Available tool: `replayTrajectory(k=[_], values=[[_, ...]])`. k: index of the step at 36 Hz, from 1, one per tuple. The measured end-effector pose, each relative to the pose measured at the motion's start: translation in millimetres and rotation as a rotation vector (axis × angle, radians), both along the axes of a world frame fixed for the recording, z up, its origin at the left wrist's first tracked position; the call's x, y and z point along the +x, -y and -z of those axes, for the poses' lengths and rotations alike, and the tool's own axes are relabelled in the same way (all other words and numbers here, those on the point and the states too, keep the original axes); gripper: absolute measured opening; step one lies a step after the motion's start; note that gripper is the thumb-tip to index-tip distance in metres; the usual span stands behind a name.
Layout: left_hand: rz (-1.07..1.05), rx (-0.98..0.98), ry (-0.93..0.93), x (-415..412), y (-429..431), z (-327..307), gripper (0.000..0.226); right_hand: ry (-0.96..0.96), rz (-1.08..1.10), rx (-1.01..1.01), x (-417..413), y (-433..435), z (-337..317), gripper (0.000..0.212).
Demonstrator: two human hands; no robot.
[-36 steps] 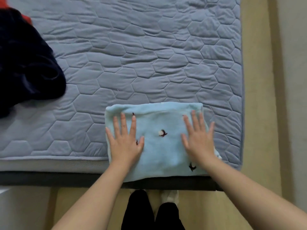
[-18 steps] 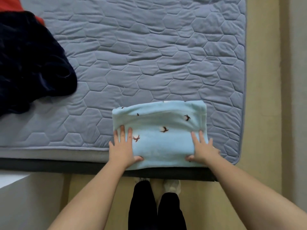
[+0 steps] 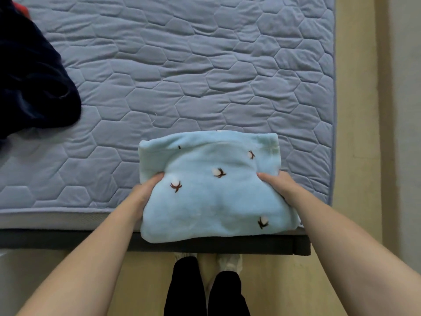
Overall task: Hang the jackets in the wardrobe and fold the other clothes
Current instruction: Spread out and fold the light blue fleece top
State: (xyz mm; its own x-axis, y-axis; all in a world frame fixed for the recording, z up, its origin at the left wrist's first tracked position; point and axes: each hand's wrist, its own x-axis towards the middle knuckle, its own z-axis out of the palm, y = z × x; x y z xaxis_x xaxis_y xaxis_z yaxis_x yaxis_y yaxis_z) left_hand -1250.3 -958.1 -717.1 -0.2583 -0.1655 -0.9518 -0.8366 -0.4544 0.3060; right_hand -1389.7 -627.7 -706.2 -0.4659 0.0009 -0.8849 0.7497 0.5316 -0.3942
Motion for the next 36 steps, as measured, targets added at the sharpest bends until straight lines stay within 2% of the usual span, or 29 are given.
replayTrajectory(k=[5,9,13,19,23,28,32,36], values=[[0.029,-0.212,0.002,-17,0,-69,0.061,-0.182,-0.032,0.053,3,27,-63,0.025],[0.051,-0.491,-0.145,-25,-5,-172,0.042,-0.351,-0.119,0.052,12,66,-157,0.029],[0.109,-0.851,-0.195,-9,-15,-299,0.046,-0.487,-0.227,-0.019,42,115,-272,0.033],[0.036,-1.253,-0.242,39,-43,-461,0.053,-0.725,-0.441,-0.114,104,165,-415,0.041],[-0.107,-1.542,-0.19,76,-60,-547,0.057,-0.857,-0.592,-0.261,140,185,-493,0.049],[-0.383,-1.762,-0.136,143,-72,-629,0.06,-1.055,-0.704,-0.472,188,202,-573,0.051],[-0.583,-1.934,-0.041,216,-80,-679,0.052,-1.135,-0.792,-0.682,251,214,-628,0.034],[-0.769,-2.049,0.092,295,-97,-713,0.046,-1.156,-0.937,-0.872,327,215,-666,0.029]])
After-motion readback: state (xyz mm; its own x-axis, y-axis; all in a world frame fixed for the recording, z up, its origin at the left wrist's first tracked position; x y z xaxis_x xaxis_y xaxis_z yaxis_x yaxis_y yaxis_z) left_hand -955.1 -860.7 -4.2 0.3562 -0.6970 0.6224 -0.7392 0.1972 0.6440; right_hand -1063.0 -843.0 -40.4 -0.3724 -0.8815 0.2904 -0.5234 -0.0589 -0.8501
